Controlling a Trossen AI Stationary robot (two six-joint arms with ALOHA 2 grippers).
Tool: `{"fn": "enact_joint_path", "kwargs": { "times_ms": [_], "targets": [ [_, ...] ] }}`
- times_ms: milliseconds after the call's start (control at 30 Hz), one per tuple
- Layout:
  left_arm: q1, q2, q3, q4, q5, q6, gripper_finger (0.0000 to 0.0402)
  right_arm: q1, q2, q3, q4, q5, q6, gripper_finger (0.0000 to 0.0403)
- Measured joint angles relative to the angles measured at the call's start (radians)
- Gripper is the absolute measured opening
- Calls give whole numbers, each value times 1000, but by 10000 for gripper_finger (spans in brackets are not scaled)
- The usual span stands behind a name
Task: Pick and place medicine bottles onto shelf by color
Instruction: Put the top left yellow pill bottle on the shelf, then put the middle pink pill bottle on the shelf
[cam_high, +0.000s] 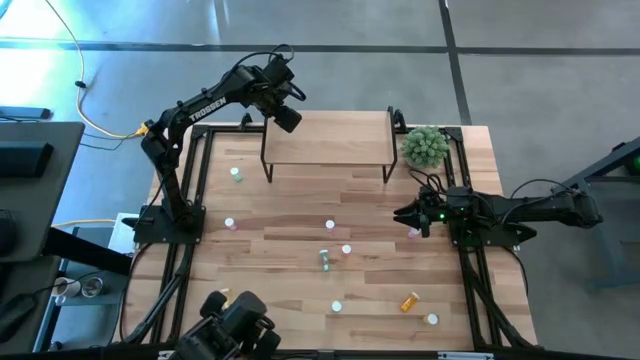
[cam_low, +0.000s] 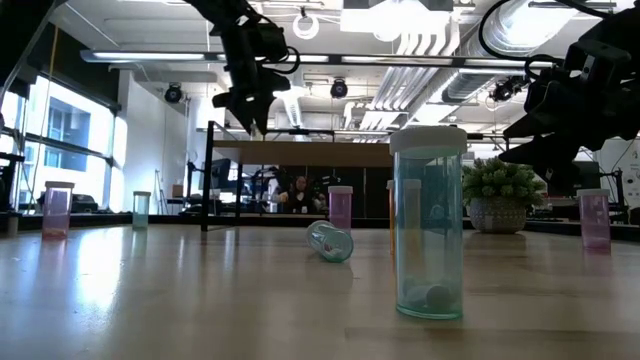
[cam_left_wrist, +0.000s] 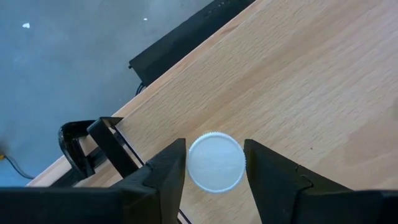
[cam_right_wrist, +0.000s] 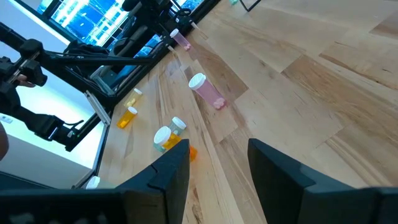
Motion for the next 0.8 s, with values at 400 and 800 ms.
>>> {"fn": "enact_joint_path", "kwargs": {
  "times_ms": [400,800],
  "targets": [
    [0,-42,0,13,49,44,157,0,0,0,0,0,0,154],
    [0,-152,0,12,53,85,157,0,0,0,0,0,0,154]
  ]
}}
